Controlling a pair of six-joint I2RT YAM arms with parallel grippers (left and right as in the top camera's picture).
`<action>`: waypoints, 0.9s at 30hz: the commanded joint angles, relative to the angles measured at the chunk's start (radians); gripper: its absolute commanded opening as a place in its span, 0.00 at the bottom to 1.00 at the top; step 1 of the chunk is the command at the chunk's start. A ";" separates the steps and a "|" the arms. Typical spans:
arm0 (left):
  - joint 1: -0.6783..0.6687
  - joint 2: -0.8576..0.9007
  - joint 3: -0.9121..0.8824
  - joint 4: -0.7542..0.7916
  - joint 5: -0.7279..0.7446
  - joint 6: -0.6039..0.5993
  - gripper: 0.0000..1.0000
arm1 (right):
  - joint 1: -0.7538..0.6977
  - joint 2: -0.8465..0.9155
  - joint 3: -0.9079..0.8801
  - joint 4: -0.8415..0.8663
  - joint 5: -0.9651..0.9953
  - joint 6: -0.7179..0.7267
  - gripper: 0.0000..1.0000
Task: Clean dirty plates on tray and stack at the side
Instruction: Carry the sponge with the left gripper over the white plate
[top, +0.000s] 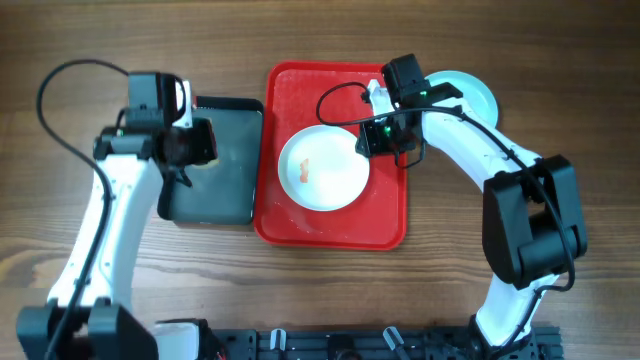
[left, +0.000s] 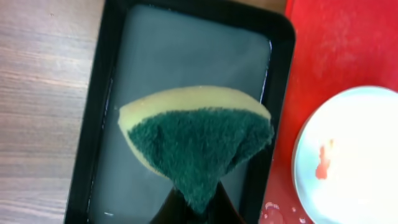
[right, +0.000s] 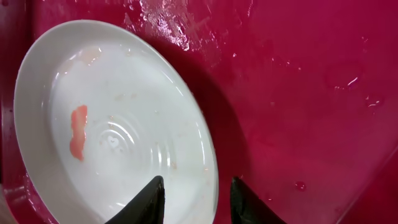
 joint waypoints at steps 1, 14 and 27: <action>-0.002 0.107 0.088 -0.048 0.130 0.068 0.04 | -0.005 -0.024 0.019 0.008 0.013 -0.025 0.35; -0.211 0.248 0.088 0.041 0.301 -0.006 0.04 | -0.005 -0.022 -0.029 0.005 0.032 -0.024 0.31; -0.309 0.272 0.086 0.129 0.290 -0.058 0.04 | -0.003 -0.019 -0.045 -0.034 0.032 0.005 0.23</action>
